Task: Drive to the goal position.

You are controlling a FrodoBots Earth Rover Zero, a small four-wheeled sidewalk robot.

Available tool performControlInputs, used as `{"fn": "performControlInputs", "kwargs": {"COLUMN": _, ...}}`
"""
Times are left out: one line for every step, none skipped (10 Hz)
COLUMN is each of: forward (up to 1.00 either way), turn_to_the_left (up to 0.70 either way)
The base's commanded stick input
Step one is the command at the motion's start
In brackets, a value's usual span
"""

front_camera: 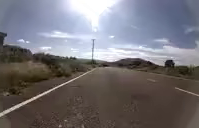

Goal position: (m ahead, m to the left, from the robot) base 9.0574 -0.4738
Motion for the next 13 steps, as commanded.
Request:
{"fn": "performControlInputs", "kwargs": {"forward": 1.0, "turn_to_the_left": 0.0}}
{"fn": "performControlInputs", "kwargs": {"forward": 1.0, "turn_to_the_left": 0.0}}
{"fn": "performControlInputs", "kwargs": {"forward": 1.0, "turn_to_the_left": 0.0}}
{"fn": "performControlInputs", "kwargs": {"forward": 1.0, "turn_to_the_left": 0.0}}
{"fn": "performControlInputs", "kwargs": {"forward": 1.0, "turn_to_the_left": 0.0}}
{"fn": "performControlInputs", "kwargs": {"forward": 1.0, "turn_to_the_left": 0.0}}
{"fn": "performControlInputs", "kwargs": {"forward": 1.0, "turn_to_the_left": 0.0}}
{"fn": "performControlInputs", "kwargs": {"forward": 1.0, "turn_to_the_left": 0.0}}
{"fn": "performControlInputs", "kwargs": {"forward": 1.0, "turn_to_the_left": 0.0}}
{"fn": "performControlInputs", "kwargs": {"forward": 1.0, "turn_to_the_left": 0.0}}
{"fn": "performControlInputs", "kwargs": {"forward": 1.0, "turn_to_the_left": 0.0}}
{"fn": "performControlInputs", "kwargs": {"forward": 1.0, "turn_to_the_left": 0.0}}
{"fn": "performControlInputs", "kwargs": {"forward": 1.0, "turn_to_the_left": 0.0}}
